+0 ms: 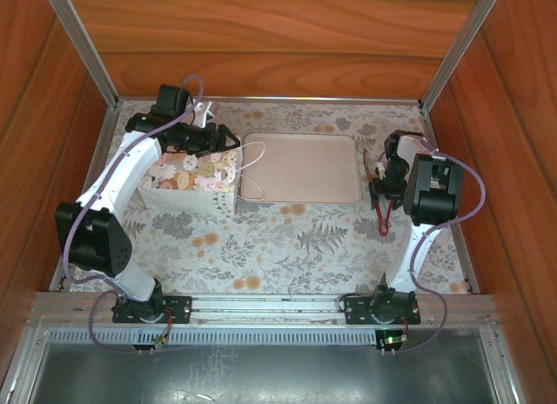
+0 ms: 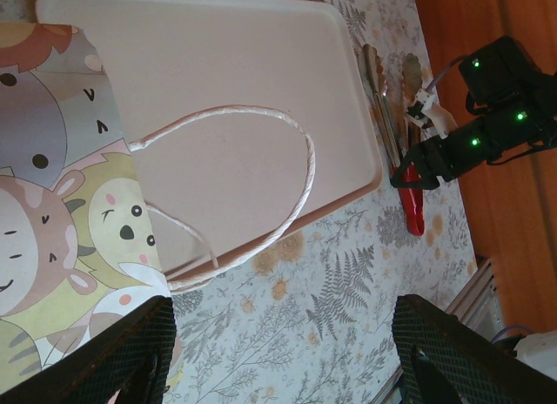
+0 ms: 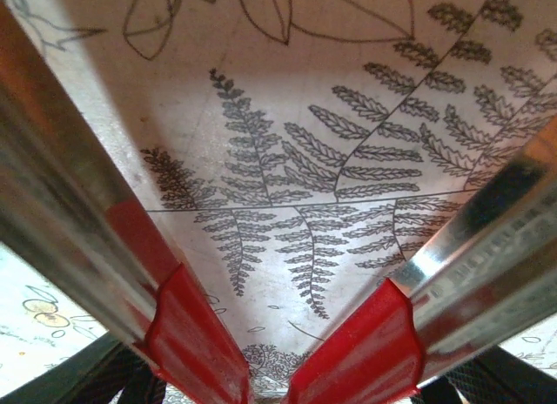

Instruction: Take the fake bread out of the paper bag

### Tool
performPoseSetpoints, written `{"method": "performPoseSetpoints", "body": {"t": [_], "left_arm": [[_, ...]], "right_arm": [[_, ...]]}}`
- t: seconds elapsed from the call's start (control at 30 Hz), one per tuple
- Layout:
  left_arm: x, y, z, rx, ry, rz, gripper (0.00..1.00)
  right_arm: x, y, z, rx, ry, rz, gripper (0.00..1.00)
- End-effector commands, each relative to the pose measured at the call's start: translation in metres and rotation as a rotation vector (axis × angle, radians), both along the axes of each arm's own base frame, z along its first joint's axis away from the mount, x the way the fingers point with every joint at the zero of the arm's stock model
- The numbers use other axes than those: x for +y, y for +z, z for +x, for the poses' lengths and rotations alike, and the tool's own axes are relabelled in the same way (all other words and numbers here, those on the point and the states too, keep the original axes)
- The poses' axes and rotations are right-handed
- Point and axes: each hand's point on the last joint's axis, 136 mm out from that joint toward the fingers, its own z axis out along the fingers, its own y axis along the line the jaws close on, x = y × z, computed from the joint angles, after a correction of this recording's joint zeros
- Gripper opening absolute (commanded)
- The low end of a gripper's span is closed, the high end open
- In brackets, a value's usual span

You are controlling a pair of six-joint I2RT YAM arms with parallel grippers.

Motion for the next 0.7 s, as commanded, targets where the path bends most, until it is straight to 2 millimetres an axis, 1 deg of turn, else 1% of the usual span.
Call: {"method": "performPoseSetpoints", "body": {"t": [0.0, 0.1, 0.27, 0.33, 0.53, 0.6, 0.67], "left_arm": [[0.005, 0.005, -0.003, -0.018, 0.001, 0.005, 0.7], [0.005, 0.007, -0.003, -0.021, 0.002, 0.004, 0.7], [0.006, 0.006, -0.003, -0.022, 0.006, 0.008, 0.7], [0.006, 0.007, -0.004, -0.021, 0.006, 0.006, 0.7], [0.006, 0.006, -0.003, -0.02, 0.008, 0.007, 0.7], [0.006, 0.006, -0.003, -0.018, 0.008, 0.007, 0.7], [0.006, 0.005, -0.002, -0.015, 0.008, 0.007, 0.7]], "right_arm": [[-0.002, -0.02, 0.009, -0.003, 0.031, -0.01, 0.71], [-0.003, -0.021, 0.011, 0.021, 0.023, -0.009, 0.73], [0.001, -0.019, 0.015, 0.024, 0.001, 0.036, 0.77], [0.006, -0.017, 0.019, 0.011, 0.003, 0.067, 0.78], [0.0, -0.013, 0.032, -0.028, 0.019, 0.048, 0.79], [0.001, -0.012, 0.037, -0.048, 0.02, 0.057, 0.78], [0.003, -0.015, 0.037, -0.04, 0.017, 0.07, 0.79]]}}
